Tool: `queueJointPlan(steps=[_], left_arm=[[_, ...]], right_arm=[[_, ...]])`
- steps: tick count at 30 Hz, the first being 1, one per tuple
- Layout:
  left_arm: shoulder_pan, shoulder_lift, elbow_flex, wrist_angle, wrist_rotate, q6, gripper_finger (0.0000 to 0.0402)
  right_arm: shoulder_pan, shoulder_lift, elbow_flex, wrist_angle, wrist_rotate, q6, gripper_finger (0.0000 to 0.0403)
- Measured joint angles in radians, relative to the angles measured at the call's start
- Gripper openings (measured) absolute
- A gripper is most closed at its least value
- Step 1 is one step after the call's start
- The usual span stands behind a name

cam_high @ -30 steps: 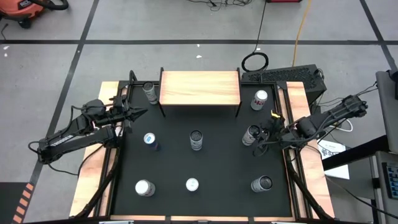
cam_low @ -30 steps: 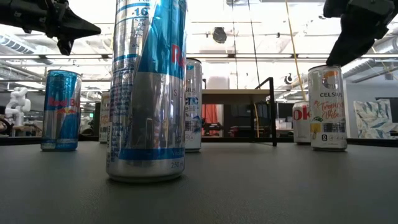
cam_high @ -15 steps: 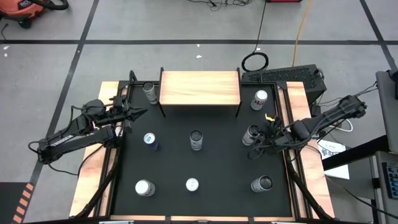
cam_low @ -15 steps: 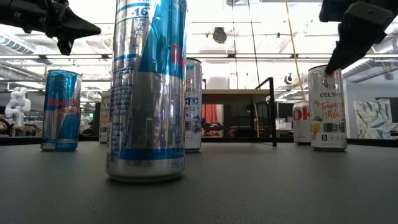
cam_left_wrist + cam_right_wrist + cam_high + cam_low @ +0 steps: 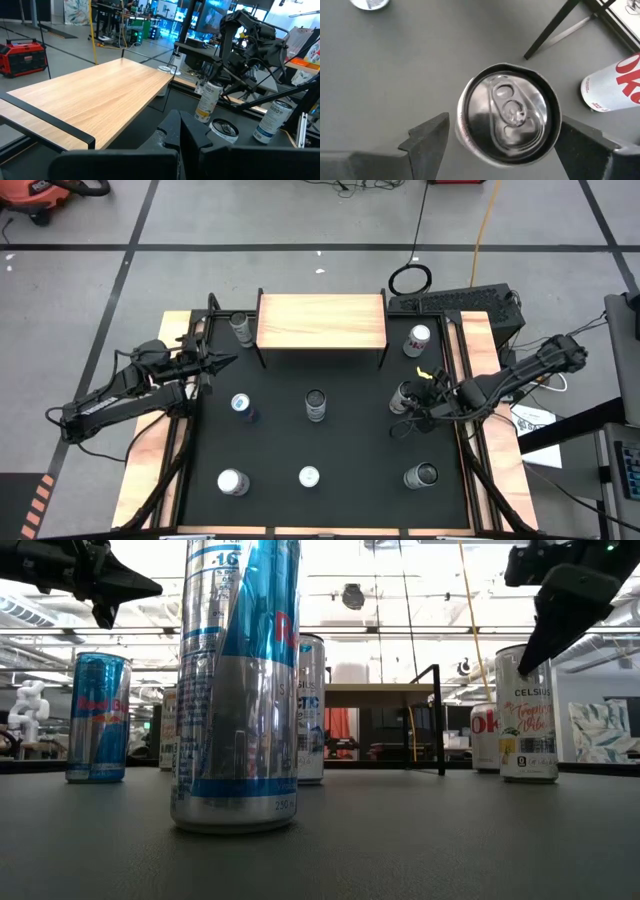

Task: Place canned beverage on shelf
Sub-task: Put the right white yellow soda can on the shelf

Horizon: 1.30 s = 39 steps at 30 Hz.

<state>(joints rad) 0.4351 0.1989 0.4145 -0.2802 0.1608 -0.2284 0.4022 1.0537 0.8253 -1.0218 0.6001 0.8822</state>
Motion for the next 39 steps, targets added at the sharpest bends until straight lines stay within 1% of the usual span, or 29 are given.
queueJointPlan(steps=[7,15,18,26,30,39], left_arm=[[0.000,0.000,0.000,0.000,0.000,0.000,0.0000],[0.000,0.000,0.000,-0.005,0.000,0.000,0.0000],[0.000,0.000,0.000,-0.012,0.000,0.000,0.0000],[0.000,0.000,0.000,-0.016,0.000,0.000,0.0000],[0.000,0.000,0.000,-0.016,0.000,0.000,0.0000],[0.000,0.000,0.000,-0.016,0.000,0.000,0.0000]], right_arm=[[-0.042,0.026,0.000,0.001,0.002,-0.002,0.0318],[-0.063,0.026,0.000,0.000,-0.005,0.020,0.0315],[-0.063,0.026,0.000,0.001,-0.028,0.023,0.0302],[-0.063,0.026,0.000,0.008,-0.032,0.026,0.0230],[-0.063,0.026,0.000,0.035,-0.063,0.013,0.0226],[-0.063,0.026,0.000,0.092,-0.082,0.008,0.0225]])
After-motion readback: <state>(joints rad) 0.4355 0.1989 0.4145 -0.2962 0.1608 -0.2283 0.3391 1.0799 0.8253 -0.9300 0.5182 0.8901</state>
